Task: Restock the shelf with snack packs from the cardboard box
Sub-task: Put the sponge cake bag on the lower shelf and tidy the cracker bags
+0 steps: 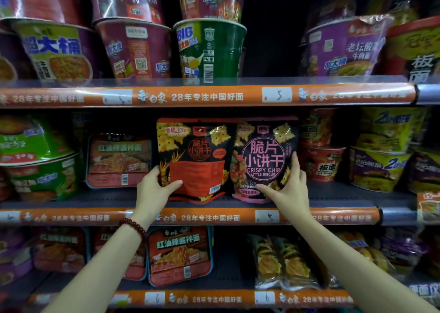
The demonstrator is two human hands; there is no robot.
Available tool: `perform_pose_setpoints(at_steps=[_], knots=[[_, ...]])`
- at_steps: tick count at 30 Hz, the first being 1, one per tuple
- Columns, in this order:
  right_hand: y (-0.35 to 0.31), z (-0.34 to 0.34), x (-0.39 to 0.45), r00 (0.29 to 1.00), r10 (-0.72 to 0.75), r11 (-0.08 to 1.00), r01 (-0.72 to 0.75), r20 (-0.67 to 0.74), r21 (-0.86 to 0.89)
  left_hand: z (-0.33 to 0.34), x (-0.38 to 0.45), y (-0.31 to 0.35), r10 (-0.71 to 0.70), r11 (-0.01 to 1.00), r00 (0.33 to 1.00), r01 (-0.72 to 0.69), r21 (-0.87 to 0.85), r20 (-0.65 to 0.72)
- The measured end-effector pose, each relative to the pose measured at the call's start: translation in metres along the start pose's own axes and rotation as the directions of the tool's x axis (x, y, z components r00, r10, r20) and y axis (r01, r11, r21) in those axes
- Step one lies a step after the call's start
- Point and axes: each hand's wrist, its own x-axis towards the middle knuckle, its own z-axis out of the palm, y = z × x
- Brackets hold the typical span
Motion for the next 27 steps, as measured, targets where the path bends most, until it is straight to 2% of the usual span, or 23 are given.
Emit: perform_pose_setpoints(at_steps=[7, 10, 12, 17, 22, 27], knots=[[0.003, 0.000, 0.000, 1.000, -0.014, 1.000, 0.014, -0.005, -0.010, -0.018, -0.028, 0.012, 0.184, 0.975, 0.962, -0.154, 0.159, -0.201], [0.003, 0.000, -0.001, 1.000, -0.018, 1.000, 0.018, -0.001, -0.017, -0.022, -0.039, 0.015, 0.243, 0.958, 0.925, -0.183, 0.219, -0.292], [0.004, 0.000, -0.001, 1.000, -0.024, 1.000, 0.024, 0.004, -0.020, -0.022, -0.040, 0.014, 0.240, 0.955, 0.923, -0.169, 0.244, -0.302], [0.006, 0.000, 0.000, 1.000, -0.016, 1.000, 0.016, 0.010, -0.015, -0.006, -0.047, 0.022, 0.187, 0.944, 0.970, -0.134, 0.300, -0.157], [0.007, -0.002, -0.001, 0.999, -0.033, 0.999, 0.033, 0.023, -0.005, 0.020, -0.058, 0.046, 0.066, 0.996, 0.997, -0.063, 0.059, -0.048], [0.010, -0.003, -0.001, 0.998, -0.046, 0.999, 0.046, 0.032, -0.011, 0.029, -0.058, 0.046, 0.025, 0.999, 0.996, -0.023, -0.025, 0.081]])
